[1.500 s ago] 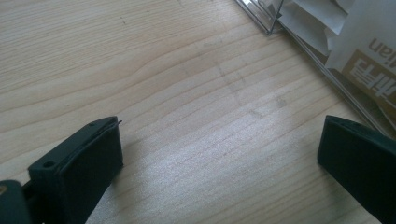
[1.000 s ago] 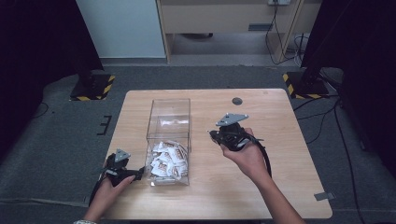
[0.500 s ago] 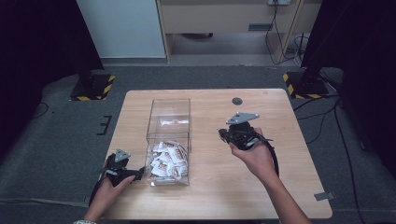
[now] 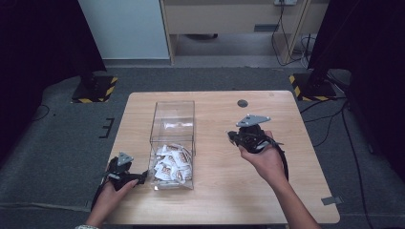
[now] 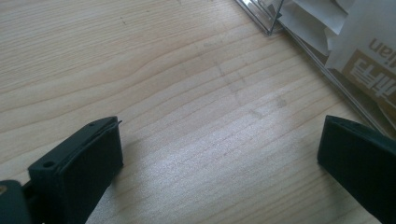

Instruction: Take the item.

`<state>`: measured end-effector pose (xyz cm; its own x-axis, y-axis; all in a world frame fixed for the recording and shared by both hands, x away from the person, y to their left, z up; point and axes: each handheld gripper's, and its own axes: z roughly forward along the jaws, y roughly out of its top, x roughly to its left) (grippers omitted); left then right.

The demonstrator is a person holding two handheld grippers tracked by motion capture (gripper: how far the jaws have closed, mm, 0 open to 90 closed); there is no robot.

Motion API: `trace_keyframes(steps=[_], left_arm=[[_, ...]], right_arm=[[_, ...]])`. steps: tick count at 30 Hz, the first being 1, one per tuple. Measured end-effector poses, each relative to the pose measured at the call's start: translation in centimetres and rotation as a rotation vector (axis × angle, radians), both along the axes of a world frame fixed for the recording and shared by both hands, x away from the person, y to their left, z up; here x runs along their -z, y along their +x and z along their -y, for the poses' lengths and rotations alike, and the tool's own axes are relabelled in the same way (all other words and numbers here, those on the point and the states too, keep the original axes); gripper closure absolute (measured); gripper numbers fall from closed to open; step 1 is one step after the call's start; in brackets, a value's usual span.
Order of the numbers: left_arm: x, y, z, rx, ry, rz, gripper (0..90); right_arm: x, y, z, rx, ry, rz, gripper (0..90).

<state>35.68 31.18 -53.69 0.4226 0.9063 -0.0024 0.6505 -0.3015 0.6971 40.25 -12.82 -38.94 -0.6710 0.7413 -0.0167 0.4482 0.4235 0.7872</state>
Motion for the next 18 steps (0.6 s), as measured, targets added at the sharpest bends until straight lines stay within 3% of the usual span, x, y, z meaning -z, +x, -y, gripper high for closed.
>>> trace_keyframes(steps=[18], left_arm=[[0.0, 0.0, 0.0, 0.000, 0.001, 0.000, 0.0]], right_arm=[[1.3, 0.3, 2.4, 0.062, 0.011, -0.014, 88.6]])
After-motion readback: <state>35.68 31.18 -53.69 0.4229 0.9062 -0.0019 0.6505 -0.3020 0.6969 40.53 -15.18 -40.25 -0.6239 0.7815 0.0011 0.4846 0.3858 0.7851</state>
